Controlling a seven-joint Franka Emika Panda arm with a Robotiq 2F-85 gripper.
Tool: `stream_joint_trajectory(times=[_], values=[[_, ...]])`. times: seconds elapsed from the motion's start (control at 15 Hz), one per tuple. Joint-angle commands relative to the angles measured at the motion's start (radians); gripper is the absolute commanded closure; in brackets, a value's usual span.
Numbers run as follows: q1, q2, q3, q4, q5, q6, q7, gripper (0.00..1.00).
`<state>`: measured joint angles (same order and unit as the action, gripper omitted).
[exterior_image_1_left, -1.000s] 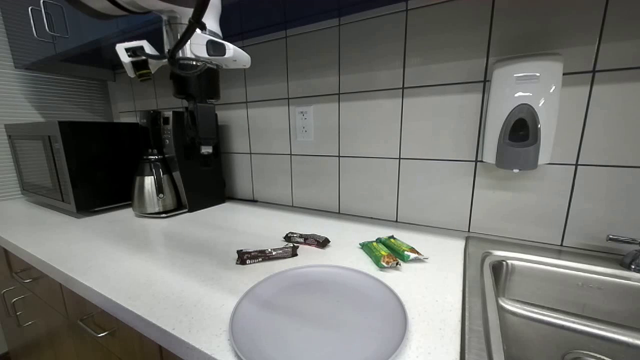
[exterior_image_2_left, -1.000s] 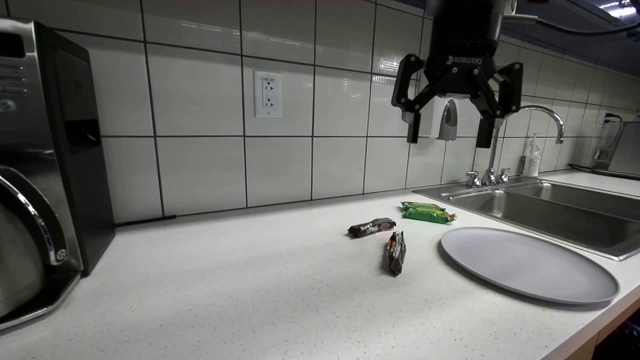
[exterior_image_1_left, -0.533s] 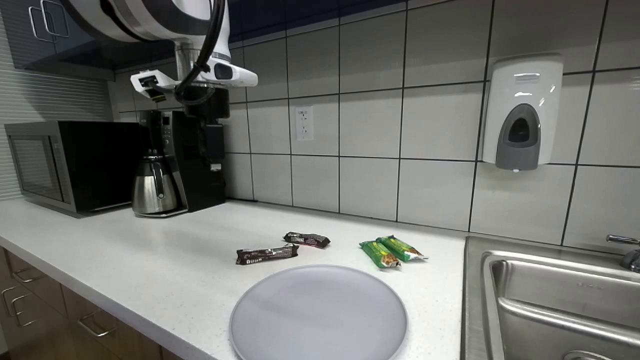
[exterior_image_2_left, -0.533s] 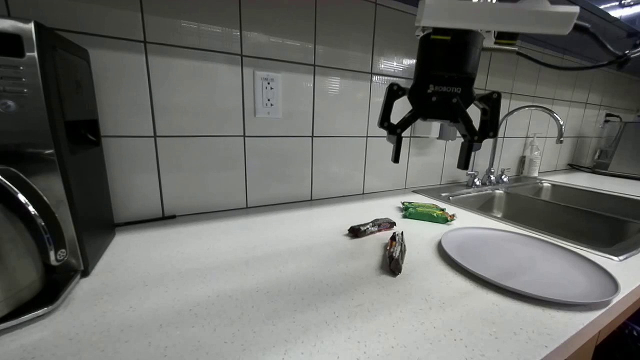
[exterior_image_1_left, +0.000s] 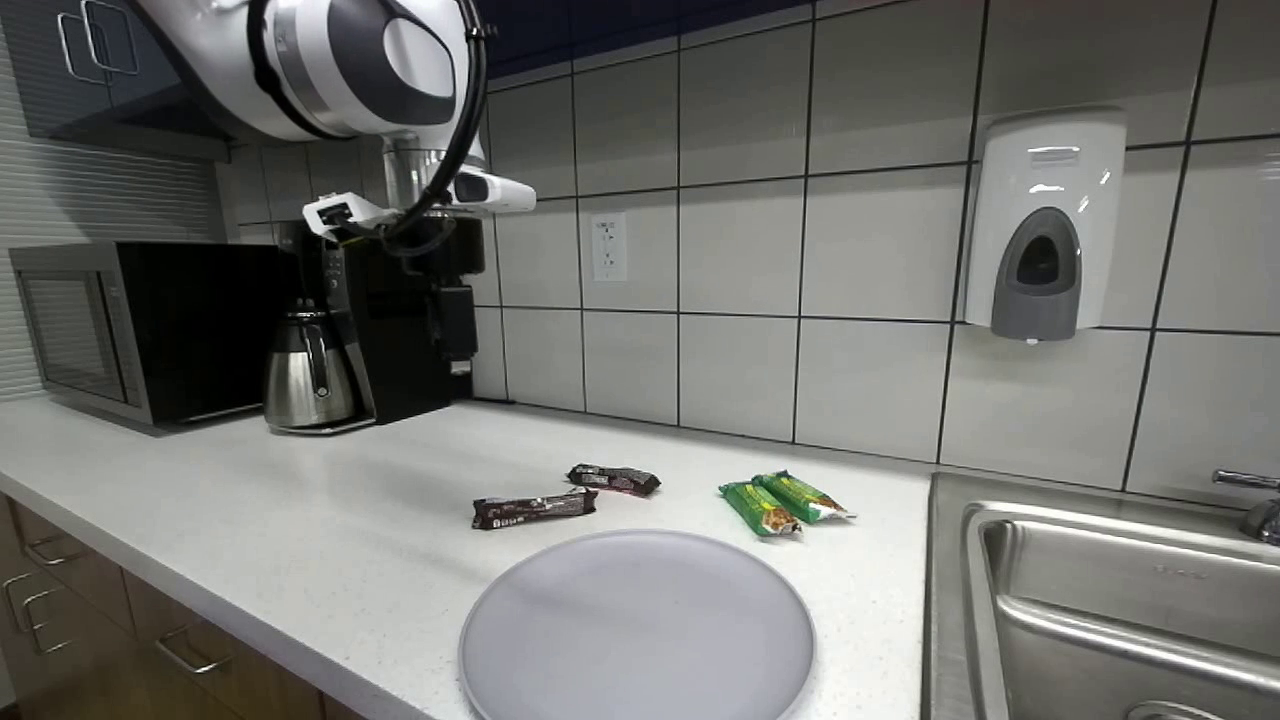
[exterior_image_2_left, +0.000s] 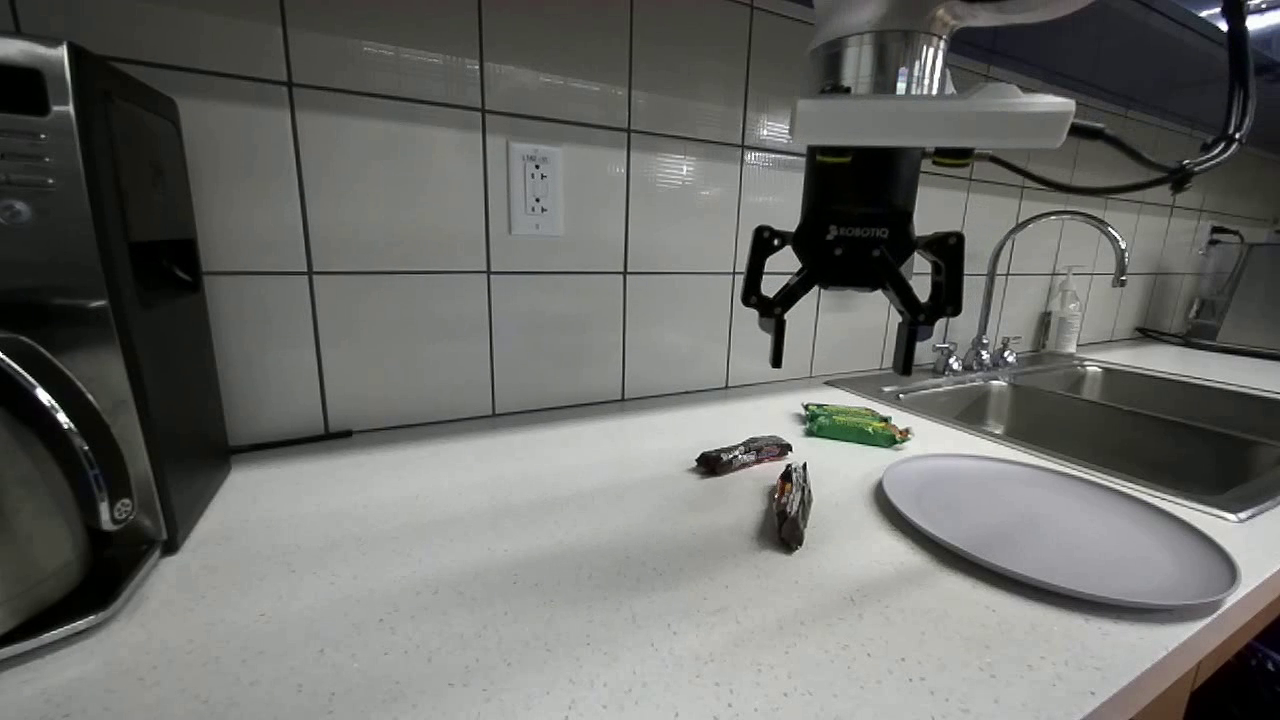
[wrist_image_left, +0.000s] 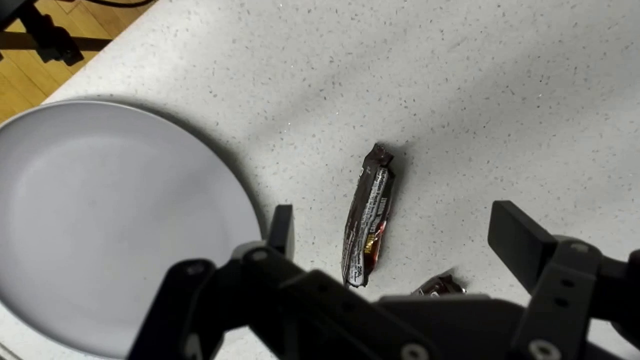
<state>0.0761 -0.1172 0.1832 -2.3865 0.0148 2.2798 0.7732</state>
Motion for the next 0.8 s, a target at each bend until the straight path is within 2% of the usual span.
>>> stream_joint_trajectory(times=[0.0, 0.73], values=[[0.000, 0.083, -0.012, 0.074, -0.044, -0.004, 0.047, 0.00], [0.025, 0.260, -0.081, 0.194, -0.046, 0.003, 0.049, 0.00]])
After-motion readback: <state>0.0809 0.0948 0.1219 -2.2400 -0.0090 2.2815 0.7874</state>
